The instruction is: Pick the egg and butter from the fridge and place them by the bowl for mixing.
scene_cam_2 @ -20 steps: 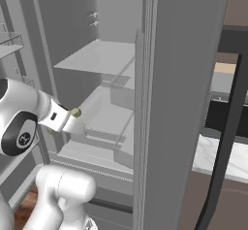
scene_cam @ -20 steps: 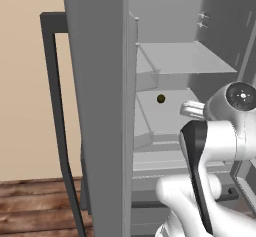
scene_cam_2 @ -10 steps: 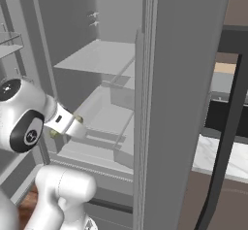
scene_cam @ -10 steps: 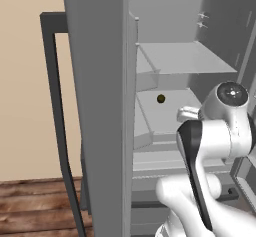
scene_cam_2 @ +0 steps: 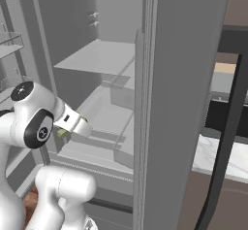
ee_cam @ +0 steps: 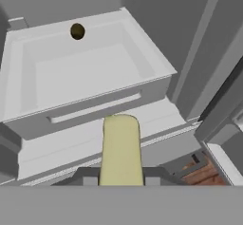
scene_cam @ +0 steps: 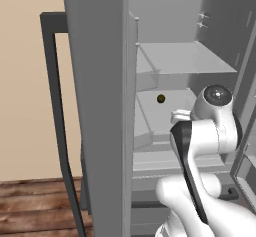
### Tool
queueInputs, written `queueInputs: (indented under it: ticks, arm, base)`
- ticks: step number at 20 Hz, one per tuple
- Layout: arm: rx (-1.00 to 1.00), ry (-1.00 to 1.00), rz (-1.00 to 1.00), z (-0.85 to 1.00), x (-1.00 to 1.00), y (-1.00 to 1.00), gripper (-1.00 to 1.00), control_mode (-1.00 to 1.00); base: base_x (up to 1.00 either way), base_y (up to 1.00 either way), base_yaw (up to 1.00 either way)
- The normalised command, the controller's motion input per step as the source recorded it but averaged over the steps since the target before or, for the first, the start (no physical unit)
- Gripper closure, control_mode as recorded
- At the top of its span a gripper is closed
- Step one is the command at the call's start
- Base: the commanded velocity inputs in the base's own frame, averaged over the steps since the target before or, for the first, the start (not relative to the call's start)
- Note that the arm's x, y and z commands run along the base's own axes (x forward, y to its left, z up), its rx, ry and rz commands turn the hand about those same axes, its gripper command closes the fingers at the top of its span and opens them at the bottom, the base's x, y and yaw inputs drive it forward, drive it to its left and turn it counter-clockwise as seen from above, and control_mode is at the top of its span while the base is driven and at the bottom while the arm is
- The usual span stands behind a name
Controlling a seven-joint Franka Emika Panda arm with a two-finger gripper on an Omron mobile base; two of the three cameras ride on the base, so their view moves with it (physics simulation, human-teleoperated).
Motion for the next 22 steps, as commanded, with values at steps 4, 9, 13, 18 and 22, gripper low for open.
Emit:
queueInputs:
  ticks: [4, 9, 13, 18, 22]
  arm:
    - [-0.02, -0.03, 0.01, -0.07, 0.04, 0.00, 1.00, -1.00]
    - [0.00, 0.00, 0.00, 0.00, 0.00, 0.00, 1.00, 1.00]
    - [0.00, 0.00, 0.00, 0.00, 0.00, 0.00, 1.00, 1.00]
    - [0.00, 0.00, 0.00, 0.00, 0.00, 0.00, 1.00, 1.00]
    - [0.00, 0.00, 0.00, 0.00, 0.00, 0.00, 1.00, 1.00]
  base:
    - [0.00, 0.00, 0.00]
    - [0.00, 0.00, 0.00]
    - [-0.39, 0.00, -0.01]
    - [-0.76, 0.00, -0.05]
    - [-0.88, 0.00, -0.10]
